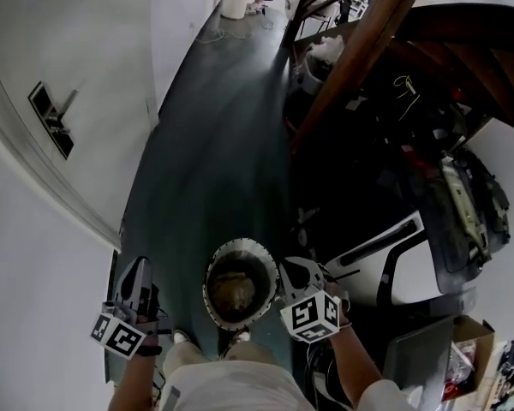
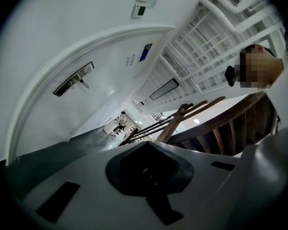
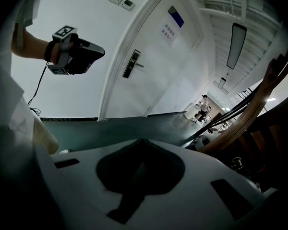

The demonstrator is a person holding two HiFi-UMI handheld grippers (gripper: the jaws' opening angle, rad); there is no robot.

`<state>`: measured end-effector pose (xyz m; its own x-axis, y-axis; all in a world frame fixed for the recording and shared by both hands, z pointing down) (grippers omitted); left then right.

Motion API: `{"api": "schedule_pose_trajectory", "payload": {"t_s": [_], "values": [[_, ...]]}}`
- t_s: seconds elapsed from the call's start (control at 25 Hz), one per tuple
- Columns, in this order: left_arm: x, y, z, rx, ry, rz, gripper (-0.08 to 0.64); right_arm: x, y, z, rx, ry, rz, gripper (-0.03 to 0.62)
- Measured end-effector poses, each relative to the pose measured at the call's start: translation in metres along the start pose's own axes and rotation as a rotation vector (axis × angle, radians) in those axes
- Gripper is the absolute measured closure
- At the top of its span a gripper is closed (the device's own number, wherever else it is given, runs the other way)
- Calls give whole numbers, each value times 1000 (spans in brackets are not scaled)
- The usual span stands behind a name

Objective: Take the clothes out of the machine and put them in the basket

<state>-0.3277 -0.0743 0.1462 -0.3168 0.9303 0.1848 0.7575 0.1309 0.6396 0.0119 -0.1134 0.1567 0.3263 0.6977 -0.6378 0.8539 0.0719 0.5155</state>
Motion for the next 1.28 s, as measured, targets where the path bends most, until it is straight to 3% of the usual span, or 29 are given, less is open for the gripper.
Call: {"api": "schedule_pose_trajectory", "payload": {"t_s": [0.12,0.4,0.64,0.96,1.28], "values": [[5,-12,4,-11,-18,38,548,21,-7,4,-8,1,37,580],[19,-32,16,-30,-44,83,548,64,-16,22,-101,91,92,580],[17,-37,25,-28,-26,104,548,82,-15,28,-103,133,114,580],[1,-43,35,-31,15,102,548,92,-23,34,-101,150,132,580],[1,-34,33,-28,8,106,548,85,-17,30,-104,136,138,580]]}}
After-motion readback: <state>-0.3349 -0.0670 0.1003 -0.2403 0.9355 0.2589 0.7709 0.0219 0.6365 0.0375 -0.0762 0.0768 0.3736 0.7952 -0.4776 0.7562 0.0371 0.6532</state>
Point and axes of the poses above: the fingertips, and each gripper's own axes: x backward along the fingers, z to its right, y out of its underside, the point moved 7 cm from there along x, backward along the fingers, and after that the axes turned 7 degrees about x, right-handed, at the moved point
